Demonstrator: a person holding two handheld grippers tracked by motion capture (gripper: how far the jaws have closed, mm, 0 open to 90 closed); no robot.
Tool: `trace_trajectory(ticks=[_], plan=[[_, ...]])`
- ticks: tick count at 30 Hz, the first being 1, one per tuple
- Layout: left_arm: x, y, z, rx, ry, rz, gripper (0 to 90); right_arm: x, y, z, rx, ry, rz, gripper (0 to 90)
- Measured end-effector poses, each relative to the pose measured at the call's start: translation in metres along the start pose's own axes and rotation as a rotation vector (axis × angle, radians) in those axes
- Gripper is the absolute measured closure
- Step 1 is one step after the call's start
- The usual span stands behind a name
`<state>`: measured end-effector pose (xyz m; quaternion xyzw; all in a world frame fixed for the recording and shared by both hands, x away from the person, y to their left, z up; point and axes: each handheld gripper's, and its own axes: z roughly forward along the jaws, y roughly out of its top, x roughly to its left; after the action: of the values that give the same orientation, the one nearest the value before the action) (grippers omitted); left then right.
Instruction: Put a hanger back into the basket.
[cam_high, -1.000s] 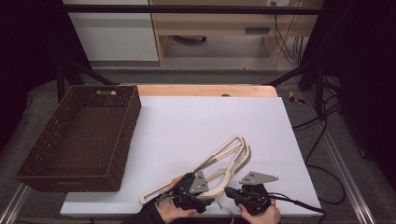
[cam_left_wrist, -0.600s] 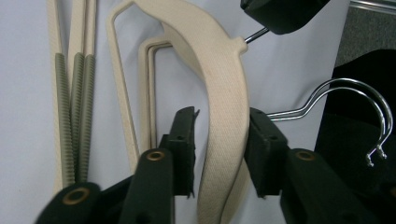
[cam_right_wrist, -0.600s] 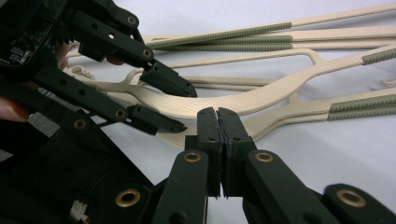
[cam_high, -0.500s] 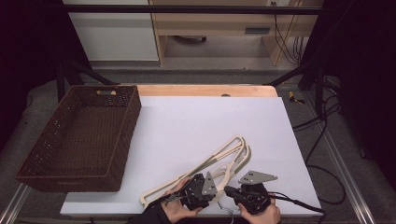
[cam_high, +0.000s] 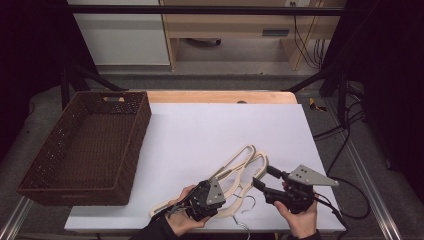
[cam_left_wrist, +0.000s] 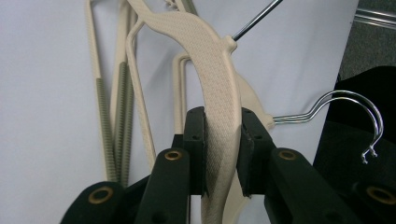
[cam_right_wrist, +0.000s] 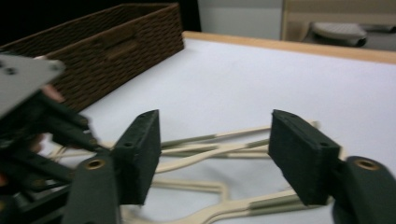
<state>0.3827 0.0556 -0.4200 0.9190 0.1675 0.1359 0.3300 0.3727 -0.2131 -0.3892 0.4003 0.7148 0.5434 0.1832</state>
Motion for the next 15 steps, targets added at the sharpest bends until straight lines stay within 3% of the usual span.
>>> trace_trajectory(ticks=[3, 4, 8, 15], plan=[[0.003, -0.001, -0.005, 0.003, 0.001, -0.007, 76.5, -0.011, 0.0, -0.001, -0.016, -0.024, 0.012, 28.2], [0.007, -0.001, -0.009, -0.01, 0.001, -0.027, 76.8, -0.021, -0.003, -0.001, -0.021, -0.043, 0.022, 25.1], [0.017, -0.003, -0.02, -0.031, 0.014, -0.059, 78.1, -0.037, -0.009, -0.005, -0.027, -0.078, 0.054, 22.3], [0.035, -0.008, -0.034, -0.069, 0.063, -0.132, 81.4, -0.046, -0.015, -0.005, -0.02, -0.095, 0.065, 18.4]])
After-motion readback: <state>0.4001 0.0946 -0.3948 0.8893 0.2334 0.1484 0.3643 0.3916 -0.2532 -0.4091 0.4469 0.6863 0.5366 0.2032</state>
